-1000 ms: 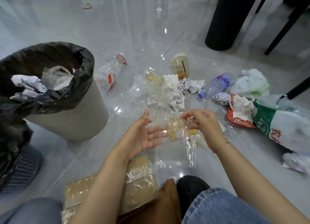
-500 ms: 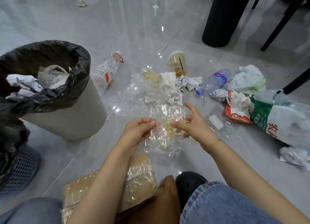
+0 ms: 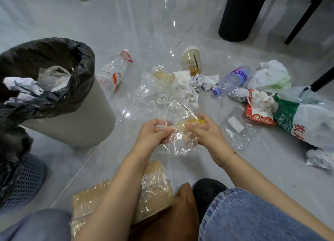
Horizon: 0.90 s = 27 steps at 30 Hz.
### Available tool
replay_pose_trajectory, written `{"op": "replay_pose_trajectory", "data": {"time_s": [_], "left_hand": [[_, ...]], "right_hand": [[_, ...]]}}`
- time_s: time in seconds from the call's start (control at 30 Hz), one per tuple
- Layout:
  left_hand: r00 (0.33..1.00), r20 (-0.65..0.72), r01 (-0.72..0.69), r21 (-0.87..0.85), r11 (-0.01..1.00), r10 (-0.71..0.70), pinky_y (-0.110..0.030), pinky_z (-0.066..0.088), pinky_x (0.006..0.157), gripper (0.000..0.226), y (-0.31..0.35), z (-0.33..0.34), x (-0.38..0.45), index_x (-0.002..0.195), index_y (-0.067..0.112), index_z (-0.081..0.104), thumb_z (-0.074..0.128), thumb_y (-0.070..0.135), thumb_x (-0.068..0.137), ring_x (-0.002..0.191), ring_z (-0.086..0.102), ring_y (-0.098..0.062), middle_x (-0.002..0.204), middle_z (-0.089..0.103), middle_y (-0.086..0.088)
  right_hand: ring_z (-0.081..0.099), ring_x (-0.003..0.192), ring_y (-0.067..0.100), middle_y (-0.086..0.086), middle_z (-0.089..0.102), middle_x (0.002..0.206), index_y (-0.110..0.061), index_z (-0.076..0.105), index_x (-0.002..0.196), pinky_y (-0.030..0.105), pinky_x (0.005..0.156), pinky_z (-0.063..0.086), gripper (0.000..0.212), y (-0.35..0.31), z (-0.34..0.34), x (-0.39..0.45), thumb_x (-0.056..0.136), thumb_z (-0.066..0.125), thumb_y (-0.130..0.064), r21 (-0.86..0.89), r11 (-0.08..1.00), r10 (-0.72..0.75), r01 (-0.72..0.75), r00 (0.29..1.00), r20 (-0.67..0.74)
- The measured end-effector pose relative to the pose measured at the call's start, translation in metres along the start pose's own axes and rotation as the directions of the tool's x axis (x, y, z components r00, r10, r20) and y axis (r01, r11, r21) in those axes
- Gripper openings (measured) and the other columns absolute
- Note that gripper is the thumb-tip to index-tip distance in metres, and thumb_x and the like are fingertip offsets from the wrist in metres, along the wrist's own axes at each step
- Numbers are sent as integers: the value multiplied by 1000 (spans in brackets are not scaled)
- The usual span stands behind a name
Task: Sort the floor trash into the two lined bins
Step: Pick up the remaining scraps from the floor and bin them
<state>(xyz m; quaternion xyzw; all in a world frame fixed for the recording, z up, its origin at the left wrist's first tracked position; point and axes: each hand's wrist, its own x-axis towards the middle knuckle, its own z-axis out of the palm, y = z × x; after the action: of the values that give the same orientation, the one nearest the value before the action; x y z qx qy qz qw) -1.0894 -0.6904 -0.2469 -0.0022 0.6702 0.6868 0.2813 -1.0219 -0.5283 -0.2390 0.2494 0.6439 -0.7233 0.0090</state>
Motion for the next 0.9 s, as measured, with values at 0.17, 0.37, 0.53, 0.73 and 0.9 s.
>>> {"op": "replay_pose_trajectory", "data": {"time_s": [0.17,0.37,0.53,0.73,0.9], "left_hand": [[1000,18,-17,-27,999,18,-25,52,63,15,1,-1,-2,95,13,64,62,-1,89,58,64,-10,73,71,-2],[998,56,-13,-159,987,22,-17,48,50,15,7,2,-8,92,8,62,57,-7,90,54,64,-10,81,72,-13],[999,37,51,-350,935,-40,-20,57,67,22,10,-7,-2,82,6,59,51,-13,88,79,70,-18,99,73,-18],[946,213,311,-389,867,-244,-35,61,72,39,17,-7,-8,117,4,59,51,36,95,83,68,-37,89,68,-22],[993,78,99,-90,991,-92,-25,58,71,46,7,2,-7,124,16,59,70,1,83,70,69,-20,92,62,-20]], "right_hand": [[49,43,13,8,56,63,1,65,108,23,46,45,22,1,-3,-5,87,65,-7,10,1000,-20,20,999,29],[55,47,13,11,57,70,-8,67,104,23,47,50,21,0,-10,-3,89,56,2,291,954,43,-74,993,113],[67,59,18,11,65,72,-3,64,73,20,55,56,33,4,-11,-2,92,40,11,530,837,86,-139,989,124],[62,70,29,18,64,84,6,67,83,30,59,56,28,-3,-23,-1,90,44,-9,288,958,-29,8,997,70],[63,63,15,14,64,79,-10,66,92,18,59,50,16,-7,-14,-1,82,68,2,-114,980,-160,166,985,57]]}}
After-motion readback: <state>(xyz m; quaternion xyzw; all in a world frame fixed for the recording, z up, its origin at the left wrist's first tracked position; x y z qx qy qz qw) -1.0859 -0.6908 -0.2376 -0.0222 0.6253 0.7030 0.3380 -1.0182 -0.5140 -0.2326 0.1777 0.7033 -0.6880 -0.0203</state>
